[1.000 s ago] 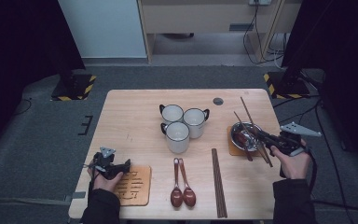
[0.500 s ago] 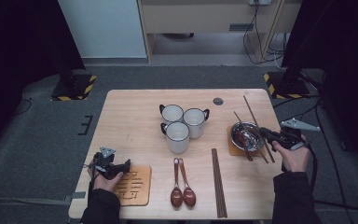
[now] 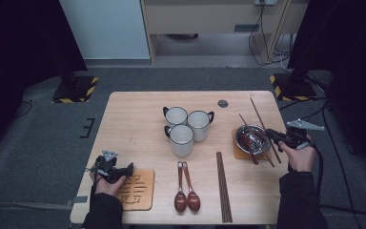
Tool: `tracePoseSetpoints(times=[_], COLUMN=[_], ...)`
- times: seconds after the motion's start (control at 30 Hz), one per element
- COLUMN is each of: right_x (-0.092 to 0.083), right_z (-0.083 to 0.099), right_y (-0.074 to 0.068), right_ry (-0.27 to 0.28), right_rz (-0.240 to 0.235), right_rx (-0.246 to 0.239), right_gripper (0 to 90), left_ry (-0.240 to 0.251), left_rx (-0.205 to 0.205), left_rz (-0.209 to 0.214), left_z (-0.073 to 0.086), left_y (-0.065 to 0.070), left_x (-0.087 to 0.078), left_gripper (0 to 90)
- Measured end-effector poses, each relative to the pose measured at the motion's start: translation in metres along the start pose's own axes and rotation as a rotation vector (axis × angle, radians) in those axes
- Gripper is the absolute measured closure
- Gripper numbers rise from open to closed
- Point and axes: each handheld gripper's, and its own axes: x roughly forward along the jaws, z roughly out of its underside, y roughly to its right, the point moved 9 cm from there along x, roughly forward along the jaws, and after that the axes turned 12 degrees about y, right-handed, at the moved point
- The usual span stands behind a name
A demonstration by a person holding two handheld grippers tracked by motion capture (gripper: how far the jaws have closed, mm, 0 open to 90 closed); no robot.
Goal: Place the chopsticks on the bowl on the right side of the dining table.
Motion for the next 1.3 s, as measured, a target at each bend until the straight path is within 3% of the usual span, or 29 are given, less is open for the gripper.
tracePoseSetpoints(times=[0.7,1.3], right_x=[0.025,0.032], right_z=[0.027,0.042], right_y=[0.010,0.012], right_ry=[-0.108,-0.180], right_rz=[0.017,0.034], right_rx=[-0.026,-0.032], right_gripper=[85.2,85.2], left_ry=[0.000,0.000], left_rx=[0.000,0.000], left_rz=[0.000,0.000], left_z=[0.000,0.000], left_y=[0.000,0.000], left_x=[0.000,0.000], left_gripper=[5.5,5.5])
